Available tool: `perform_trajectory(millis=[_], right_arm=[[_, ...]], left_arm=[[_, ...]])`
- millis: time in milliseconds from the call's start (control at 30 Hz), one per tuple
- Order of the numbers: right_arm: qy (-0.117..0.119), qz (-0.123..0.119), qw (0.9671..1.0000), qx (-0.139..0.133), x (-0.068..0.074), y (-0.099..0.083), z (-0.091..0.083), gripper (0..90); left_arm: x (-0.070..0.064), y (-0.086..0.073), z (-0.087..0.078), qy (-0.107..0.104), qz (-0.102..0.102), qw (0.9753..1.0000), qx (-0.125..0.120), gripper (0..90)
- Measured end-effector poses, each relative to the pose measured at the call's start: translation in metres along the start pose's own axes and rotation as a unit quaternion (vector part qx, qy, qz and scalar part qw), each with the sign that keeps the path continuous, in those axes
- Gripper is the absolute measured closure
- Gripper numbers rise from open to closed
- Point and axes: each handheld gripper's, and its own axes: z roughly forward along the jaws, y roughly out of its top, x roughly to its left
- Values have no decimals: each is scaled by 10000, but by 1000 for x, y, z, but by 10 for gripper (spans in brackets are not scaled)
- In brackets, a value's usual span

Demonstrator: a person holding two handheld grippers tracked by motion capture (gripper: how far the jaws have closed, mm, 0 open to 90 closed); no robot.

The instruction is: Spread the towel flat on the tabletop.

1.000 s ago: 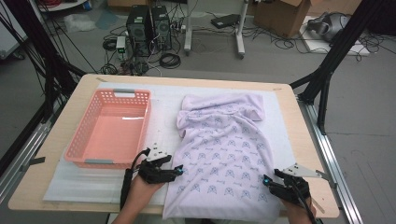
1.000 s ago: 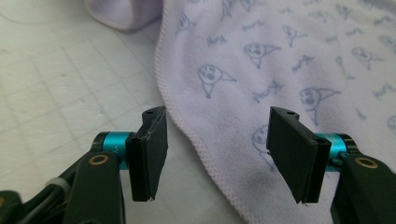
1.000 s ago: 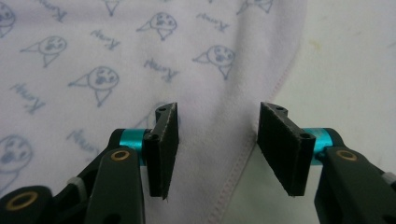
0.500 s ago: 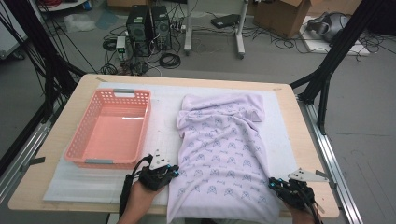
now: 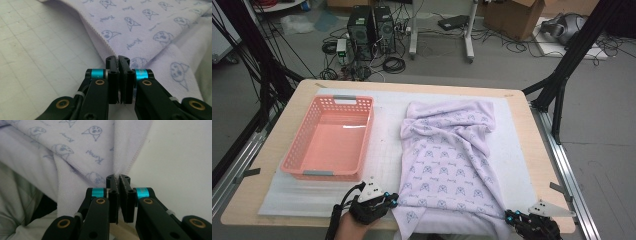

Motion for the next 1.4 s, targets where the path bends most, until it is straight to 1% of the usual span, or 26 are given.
perform_trajectory(millis=[33, 67, 100, 133, 200, 267, 333, 400, 467, 500, 533, 567, 600, 633, 667, 733, 800, 900, 967, 1033, 1100, 1167, 1200, 1267, 1367, 1400], right_arm=[[26, 2, 10000, -12, 1, 0, -1, 857], [67, -32, 9999, -78, 3, 1, -2, 840], [81, -40, 9999, -135, 3, 2, -3, 792], [76, -6, 9997, -242, 2, 4, -4, 700], [19, 155, 9985, -519, -2, 11, -5, 632], [-118, 210, 9974, -683, -8, 20, -2, 583], [-241, 239, 9965, -759, -15, 31, 7, 541], [-346, 231, 9965, -730, -19, 43, 21, 511], [-433, 187, 9970, -610, -23, 53, 38, 503], [-464, 192, 9972, -552, -24, 56, 47, 503], [-484, 140, 9976, -466, -25, 60, 55, 511], [-516, 77, 9981, -326, -25, 63, 65, 594], [-557, -38, 9982, -227, -25, 65, 69, 688], [-569, -95, 9980, -250, -25, 68, 73, 852], [-530, -80, 9983, -231, -28, 72, 76, 860], [-751, 31, 9969, -223, -34, 82, 81, 866], [-909, 323, 9945, -399, -45, 88, 84, 867], [-1064, 726, 9893, -681, -62, 92, 85, 869], [-1082, 850, 9876, -761, -70, 93, 87, 870], [-1159, 812, 9868, -784, -72, 96, 90, 870], [-1269, 744, 9853, -874, -72, 99, 93, 870], [-1269, 767, 9846, -928, -72, 100, 93, 861], [-1224, 772, 9850, -938, -71, 100, 92, 846], [-1152, 682, 9859, -1005, -69, 98, 88, 769], [-1063, 673, 9861, -1088, -65, 91, 79, 691], [-1061, 581, 9867, -1087, -63, 86, 75, 646]], left_arm=[[0, 1, -1, 24, -18, 10000, -79, 844], [1, 2, -1, 36, -49, 9999, -137, 792], [3, 4, -1, 55, -130, 9996, -234, 704], [6, 6, -1, 62, -227, 9992, -336, 579], [15, 14, 3, 109, -426, 9979, -480, 481], [21, 21, 10, 191, -444, 9977, -481, 464], [30, 28, 22, 362, -484, 9975, -377, 458], [37, 32, 35, 413, -590, 9971, -229, 452], [37, 34, 48, 396, -612, 9973, -76, 452], [36, 35, 53, 416, -550, 9976, 29, 455], [33, 37, 54, 520, -426, 9977, 18, 463], [33, 37, 55, 471, -371, 9982, 41, 610], [32, 38, 57, 608, -260, 9978, 69, 794], [33, 41, 58, 708, -286, 9971, 66, 868], [36, 44, 61, 782, -310, 9964, 113, 873], [43, 51, 66, 985, -400, 9943, 100, 875], [51, 57, 70, 1201, -473, 9916, 46, 876], [61, 65, 75, 1488, -410, 9880, 54, 877], [65, 70, 76, 1547, -455, 9869, -87, 877], [68, 75, 79, 1654, -363, 9854, -163, 877], [72, 79, 80, 1583, -466, 9858, -323, 876], [72, 79, 79, 1424, -484, 9878, -393, 837], [71, 78, 78, 1343, -489, 9890, -380, 706], [66, 73, 72, 1177, -445, 9912, -415, 580], [59, 63, 65, 1043, -403, 9930, -389, 492], [57, 60, 64, 1010, -382, 9934, -384, 475]])
